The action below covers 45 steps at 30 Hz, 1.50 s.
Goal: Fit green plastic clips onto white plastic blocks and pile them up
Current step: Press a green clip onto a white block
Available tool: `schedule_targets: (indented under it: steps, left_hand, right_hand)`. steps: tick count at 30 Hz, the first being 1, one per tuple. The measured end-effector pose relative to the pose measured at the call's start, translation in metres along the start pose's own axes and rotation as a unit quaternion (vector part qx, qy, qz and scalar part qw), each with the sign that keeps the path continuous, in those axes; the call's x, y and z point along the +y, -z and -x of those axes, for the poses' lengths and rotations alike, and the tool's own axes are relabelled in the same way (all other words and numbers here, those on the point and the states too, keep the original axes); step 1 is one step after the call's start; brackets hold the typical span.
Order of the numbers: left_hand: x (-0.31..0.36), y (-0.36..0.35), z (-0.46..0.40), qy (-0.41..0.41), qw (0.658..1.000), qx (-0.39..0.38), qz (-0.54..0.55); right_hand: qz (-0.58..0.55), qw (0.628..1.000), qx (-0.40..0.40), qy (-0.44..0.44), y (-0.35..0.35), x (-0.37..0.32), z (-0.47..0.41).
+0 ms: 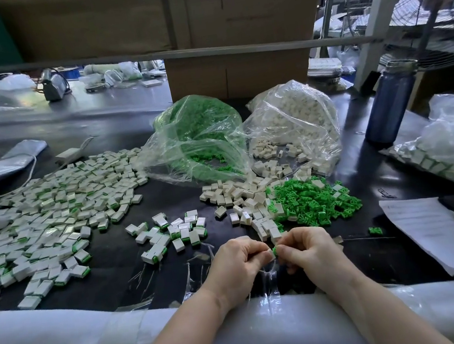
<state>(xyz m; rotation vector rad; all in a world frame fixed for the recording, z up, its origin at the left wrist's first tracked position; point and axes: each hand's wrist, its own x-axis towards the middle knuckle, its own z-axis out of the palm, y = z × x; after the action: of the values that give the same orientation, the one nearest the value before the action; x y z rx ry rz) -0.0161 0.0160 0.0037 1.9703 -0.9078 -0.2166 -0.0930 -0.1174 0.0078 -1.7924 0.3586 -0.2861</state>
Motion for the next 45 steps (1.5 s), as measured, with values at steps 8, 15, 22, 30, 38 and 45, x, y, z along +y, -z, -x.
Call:
schedule_targets:
  steps: [8, 15, 22, 30, 38, 45]
  left_hand:
    - [0.001, 0.001, 0.0, 0.008, 1.0, -0.004, 0.013]
    - [0.0, 0.001, 0.0, 0.02, 1.0, -0.003, 0.011]
    - [0.001, 0.0, 0.001, -0.005, 1.0, -0.017, -0.025]
    - [0.008, 0.002, 0.001, 0.036, 0.996, 0.015, 0.082]
    - [0.009, 0.003, 0.002, 0.052, 0.991, 0.0, 0.123]
    - [0.013, 0.003, 0.003, 0.039, 0.986, 0.004, 0.161]
  right_hand:
    - [0.003, 1.0, 0.001, -0.003, 0.0, -0.001, 0.0]
    - [0.008, 1.0, -0.018, 0.003, 0.001, -0.003, 0.003]
    - [0.03, 0.999, -0.02, -0.006, -0.002, -0.005, 0.003]
    - [-0.066, 0.997, 0.026, 0.021, 0.0, -0.005, 0.002]
    - [-0.078, 0.996, 0.0, 0.039, 0.002, -0.002, 0.002]
    - [-0.138, 0.99, -0.038, 0.019, 0.0, 0.0, 0.001]
